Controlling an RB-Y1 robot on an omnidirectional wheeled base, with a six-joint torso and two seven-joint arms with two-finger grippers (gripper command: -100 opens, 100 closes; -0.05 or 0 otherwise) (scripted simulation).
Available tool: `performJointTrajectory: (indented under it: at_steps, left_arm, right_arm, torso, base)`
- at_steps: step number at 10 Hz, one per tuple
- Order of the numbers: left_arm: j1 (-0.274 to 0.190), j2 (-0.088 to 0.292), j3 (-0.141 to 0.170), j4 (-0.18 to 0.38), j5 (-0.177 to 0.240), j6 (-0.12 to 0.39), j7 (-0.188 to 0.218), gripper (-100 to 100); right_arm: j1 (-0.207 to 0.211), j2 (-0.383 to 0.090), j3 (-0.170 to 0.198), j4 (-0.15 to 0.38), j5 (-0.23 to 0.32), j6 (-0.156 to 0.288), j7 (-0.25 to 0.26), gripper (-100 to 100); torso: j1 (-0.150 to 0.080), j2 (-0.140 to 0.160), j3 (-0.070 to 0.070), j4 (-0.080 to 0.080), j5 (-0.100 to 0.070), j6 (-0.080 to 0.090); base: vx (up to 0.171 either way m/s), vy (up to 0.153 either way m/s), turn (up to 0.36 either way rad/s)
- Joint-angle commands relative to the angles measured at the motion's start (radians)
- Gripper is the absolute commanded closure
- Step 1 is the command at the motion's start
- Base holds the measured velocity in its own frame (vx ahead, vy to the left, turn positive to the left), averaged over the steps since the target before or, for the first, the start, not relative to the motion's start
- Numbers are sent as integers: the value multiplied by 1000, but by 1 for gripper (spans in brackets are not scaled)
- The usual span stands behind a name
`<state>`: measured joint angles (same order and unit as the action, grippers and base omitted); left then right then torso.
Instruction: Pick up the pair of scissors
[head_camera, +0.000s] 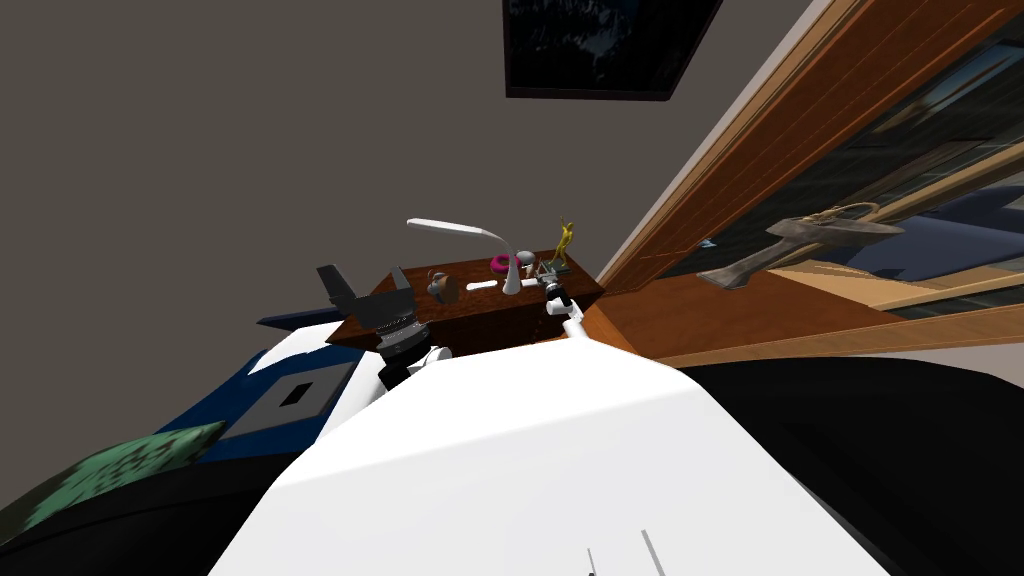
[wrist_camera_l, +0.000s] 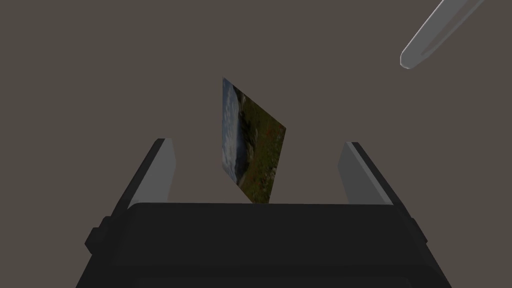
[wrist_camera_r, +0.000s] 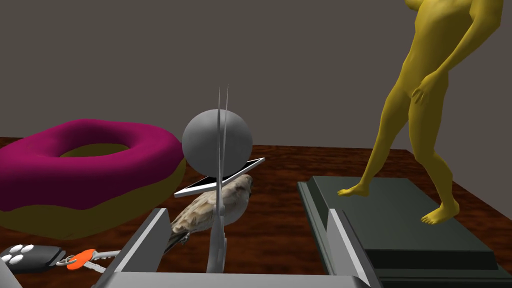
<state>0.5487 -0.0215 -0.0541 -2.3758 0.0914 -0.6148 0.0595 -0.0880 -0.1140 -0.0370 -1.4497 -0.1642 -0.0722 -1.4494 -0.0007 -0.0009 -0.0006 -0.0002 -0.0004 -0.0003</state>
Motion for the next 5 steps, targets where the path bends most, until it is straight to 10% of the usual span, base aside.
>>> performJointTrajectory:
  at_steps: [1, 5]
  left_arm:
    - [0, 0, 0, 0, 0, 0, 0, 0]
    - [0, 0, 0, 0, 0, 0, 0, 0]
  right_arm:
    - [-2, 16, -2, 21, -1, -40, 13, -100]
    - [-5, 75, -6, 62, -3, -112, 37, -100]
  torso:
    - [0, 0, 0, 0, 0, 0]
    - [0, 0, 0, 0, 0, 0]
  base:
    - [-1, -22, -4]
    - [-2, -28, -7]
